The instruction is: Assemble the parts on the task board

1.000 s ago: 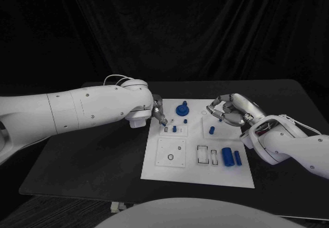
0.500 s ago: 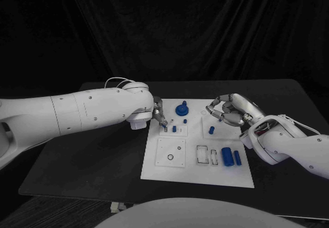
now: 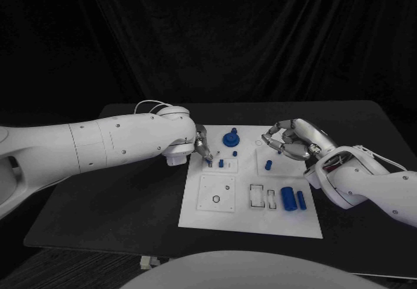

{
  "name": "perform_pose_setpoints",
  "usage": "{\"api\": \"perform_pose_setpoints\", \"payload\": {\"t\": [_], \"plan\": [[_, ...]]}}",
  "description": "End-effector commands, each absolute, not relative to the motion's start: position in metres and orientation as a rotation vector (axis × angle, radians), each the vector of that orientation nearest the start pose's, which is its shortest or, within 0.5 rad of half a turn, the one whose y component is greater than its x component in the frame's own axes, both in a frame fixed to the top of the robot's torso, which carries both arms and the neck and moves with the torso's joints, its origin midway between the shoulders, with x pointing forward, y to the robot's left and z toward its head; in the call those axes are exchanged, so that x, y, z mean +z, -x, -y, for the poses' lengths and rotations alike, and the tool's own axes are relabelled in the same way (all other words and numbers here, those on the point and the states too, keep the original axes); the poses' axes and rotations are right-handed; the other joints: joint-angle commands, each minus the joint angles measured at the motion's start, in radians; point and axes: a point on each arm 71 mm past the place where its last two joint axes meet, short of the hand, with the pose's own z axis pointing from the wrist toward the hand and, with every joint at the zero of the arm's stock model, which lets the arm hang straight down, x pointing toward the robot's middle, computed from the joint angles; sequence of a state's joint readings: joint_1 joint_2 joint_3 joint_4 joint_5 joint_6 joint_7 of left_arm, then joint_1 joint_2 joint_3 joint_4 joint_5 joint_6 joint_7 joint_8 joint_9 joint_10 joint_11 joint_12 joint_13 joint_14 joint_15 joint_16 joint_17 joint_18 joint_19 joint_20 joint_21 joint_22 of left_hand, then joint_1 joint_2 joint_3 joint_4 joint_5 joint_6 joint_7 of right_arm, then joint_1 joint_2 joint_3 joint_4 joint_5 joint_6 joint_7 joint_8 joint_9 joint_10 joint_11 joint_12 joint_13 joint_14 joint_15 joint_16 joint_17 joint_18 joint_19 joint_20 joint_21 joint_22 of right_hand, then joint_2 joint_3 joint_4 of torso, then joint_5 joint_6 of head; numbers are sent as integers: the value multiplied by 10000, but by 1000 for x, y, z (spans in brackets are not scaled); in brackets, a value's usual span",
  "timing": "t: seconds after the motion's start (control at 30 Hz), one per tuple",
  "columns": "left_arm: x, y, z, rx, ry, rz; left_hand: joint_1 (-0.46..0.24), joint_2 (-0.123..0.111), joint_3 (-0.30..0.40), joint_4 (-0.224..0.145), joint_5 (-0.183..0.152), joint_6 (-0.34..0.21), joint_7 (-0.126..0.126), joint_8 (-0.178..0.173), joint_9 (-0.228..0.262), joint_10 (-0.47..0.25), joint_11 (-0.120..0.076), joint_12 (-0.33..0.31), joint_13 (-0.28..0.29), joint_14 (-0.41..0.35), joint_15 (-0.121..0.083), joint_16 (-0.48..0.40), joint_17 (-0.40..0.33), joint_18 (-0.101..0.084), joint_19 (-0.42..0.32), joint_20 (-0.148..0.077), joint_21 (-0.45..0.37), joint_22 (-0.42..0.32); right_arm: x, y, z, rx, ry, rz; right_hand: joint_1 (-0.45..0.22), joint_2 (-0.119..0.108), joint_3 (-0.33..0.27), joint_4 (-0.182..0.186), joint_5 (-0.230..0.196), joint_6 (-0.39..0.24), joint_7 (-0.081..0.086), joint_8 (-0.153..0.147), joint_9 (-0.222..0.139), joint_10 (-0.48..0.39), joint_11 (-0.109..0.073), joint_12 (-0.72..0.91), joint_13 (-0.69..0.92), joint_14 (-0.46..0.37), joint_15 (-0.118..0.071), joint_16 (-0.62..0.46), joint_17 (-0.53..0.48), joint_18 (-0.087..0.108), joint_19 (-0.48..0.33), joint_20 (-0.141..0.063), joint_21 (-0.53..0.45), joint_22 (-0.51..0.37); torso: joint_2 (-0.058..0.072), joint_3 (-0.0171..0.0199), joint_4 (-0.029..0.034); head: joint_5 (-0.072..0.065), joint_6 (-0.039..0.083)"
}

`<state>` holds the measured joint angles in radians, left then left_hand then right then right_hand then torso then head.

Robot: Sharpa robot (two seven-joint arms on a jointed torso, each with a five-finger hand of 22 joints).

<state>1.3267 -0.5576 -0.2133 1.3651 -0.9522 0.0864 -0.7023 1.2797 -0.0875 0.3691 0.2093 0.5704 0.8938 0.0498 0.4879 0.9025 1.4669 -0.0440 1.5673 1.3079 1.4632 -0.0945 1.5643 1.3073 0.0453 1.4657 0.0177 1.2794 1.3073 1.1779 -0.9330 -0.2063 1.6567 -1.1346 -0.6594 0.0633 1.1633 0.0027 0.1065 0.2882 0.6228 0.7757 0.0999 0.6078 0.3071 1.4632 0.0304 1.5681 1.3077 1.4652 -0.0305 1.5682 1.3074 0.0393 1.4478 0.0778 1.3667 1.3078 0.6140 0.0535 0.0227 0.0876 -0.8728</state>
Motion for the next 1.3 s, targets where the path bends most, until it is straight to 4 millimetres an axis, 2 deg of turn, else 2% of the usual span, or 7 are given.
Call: {"api": "perform_pose_setpoints", "payload": {"t": [0.03,1.3], "plan": [[-236,-494,-134,-2124,1827,-24171,-67,46,1381,-1461,-51,6,-60,28,-14,1005,44,-40,2579,1076,-9,65,2635,84,376,-27,-22,1920,-223,-432,214,8576,-1545,-15739,76,26,27,-3,47,-66,-1,20,-13,1075,-20,27,2631,1056,-12,26,2634,183,-63,10,-51,1860,1,2,3,4,2],[-243,-490,-134,-2092,1717,-24430,-73,53,1387,-1482,-105,8,-63,23,-27,984,41,-89,2547,1076,-12,65,2635,92,364,-29,-70,1907,-224,-431,214,8547,-1594,-15781,108,19,37,-4,64,-56,-2,32,-13,1075,-22,27,2631,1056,-13,26,2634,190,-78,10,-78,1850,-2,-1,4,18,2]]}}
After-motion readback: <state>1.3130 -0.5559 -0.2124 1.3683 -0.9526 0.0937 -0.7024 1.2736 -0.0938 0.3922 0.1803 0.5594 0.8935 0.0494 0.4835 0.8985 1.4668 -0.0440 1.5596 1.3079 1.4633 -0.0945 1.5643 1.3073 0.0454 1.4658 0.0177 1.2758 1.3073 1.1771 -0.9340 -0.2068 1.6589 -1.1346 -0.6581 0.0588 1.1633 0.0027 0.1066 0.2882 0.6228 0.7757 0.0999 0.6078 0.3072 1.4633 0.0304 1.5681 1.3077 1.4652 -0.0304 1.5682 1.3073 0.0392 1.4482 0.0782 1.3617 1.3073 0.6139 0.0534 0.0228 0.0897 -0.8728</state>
